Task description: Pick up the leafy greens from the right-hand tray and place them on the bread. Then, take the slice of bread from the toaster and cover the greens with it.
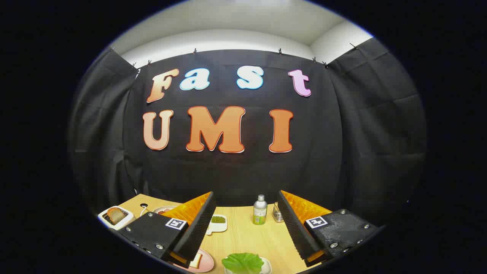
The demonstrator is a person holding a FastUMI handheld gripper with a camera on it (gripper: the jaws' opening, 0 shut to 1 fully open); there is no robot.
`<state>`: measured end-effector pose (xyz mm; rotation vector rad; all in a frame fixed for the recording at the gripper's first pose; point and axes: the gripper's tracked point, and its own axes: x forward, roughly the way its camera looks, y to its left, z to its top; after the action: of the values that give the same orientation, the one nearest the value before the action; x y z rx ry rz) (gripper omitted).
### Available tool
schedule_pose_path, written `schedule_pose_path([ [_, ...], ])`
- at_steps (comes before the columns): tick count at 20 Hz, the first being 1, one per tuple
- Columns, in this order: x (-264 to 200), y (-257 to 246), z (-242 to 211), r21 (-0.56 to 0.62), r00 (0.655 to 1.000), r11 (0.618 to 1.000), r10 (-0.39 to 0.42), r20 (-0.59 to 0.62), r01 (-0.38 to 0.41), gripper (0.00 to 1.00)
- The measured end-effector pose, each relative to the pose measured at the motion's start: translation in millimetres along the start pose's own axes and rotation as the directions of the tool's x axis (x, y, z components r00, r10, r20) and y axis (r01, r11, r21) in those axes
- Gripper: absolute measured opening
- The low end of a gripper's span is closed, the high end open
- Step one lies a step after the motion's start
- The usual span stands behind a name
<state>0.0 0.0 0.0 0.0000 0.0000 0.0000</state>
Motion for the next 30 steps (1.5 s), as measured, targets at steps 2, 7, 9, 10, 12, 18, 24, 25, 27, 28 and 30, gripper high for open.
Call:
schedule_pose_path([
  [2,-7.0,16.6,-8.5,0.057,0.999,0.998,0.028,-0.047,-0.025,0.98],
  [7,-20.1,39.7,-13.6,0.062,0.994,0.996,0.070,-0.083,-0.065,0.98],
  [9,-23.4,45.8,-10.3,0.066,0.993,0.995,0.084,-0.084,-0.079,0.98],
  [10,-23.2,45.2,-9.2,0.063,0.993,0.995,0.081,-0.084,-0.076,0.98],
  [12,-22.3,42.3,-10.1,0.055,0.993,0.996,0.070,-0.093,-0.065,0.98],
  [18,-20.4,39.4,-12.5,0.016,0.994,0.998,0.060,-0.092,-0.059,0.98],
  [24,-9.8,29.7,-41.2,0.023,0.988,0.998,0.054,-0.142,-0.051,0.98],
  [25,-9.0,28.7,-47.2,0.023,0.987,0.999,0.052,-0.152,-0.049,0.98],
  [27,-4.3,25.0,-62.7,0.023,0.983,0.999,0.047,-0.179,-0.044,0.98],
  [28,-2.3,22.9,-71.1,0.018,0.980,0.999,0.044,-0.194,-0.041,0.98],
  [30,1.5,18.6,-87.9,0.006,0.973,0.999,0.042,-0.228,-0.041,0.98],
])
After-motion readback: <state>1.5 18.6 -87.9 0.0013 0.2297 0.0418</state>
